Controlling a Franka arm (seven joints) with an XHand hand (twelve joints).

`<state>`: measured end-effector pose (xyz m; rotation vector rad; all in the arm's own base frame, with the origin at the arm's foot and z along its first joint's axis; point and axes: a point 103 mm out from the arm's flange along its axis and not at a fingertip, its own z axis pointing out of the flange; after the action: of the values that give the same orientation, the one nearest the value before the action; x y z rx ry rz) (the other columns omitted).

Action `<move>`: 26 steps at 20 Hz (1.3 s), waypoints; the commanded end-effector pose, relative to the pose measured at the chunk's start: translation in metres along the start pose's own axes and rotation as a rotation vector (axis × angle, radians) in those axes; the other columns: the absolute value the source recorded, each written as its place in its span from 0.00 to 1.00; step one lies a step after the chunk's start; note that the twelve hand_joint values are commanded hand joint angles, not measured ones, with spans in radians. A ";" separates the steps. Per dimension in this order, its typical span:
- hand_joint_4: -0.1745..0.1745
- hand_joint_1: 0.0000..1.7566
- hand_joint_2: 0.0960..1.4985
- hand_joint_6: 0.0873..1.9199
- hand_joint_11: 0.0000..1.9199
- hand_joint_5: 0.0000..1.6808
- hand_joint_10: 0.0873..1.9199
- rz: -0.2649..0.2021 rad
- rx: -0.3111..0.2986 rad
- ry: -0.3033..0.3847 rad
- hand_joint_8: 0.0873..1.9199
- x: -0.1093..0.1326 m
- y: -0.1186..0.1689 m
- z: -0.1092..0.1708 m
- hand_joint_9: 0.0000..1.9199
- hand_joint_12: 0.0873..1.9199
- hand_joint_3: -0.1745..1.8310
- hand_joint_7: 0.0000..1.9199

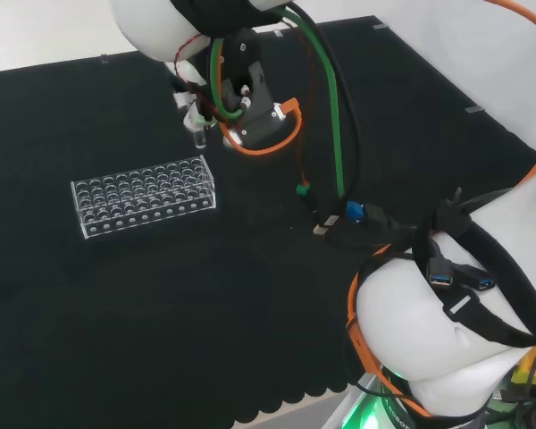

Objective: Shake the test tube.

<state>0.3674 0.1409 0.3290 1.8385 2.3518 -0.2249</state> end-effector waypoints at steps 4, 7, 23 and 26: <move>0.00 0.73 0.54 0.44 0.59 0.64 0.33 0.094 0.043 0.006 0.44 -0.039 -0.003 0.017 0.57 0.45 0.29 0.59; 0.00 0.73 0.54 0.44 0.59 0.64 0.33 0.056 0.030 0.016 0.44 -0.022 -0.001 0.012 0.57 0.45 0.29 0.59; 0.00 0.73 0.54 0.44 0.59 0.64 0.33 0.070 0.044 0.019 0.44 -0.031 -0.008 0.020 0.57 0.45 0.30 0.59; 0.00 0.73 0.54 0.44 0.59 0.64 0.33 -0.015 0.011 0.027 0.44 0.004 -0.004 0.010 0.57 0.45 0.30 0.59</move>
<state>0.3665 0.1211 0.3212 1.9034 2.3392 -0.2258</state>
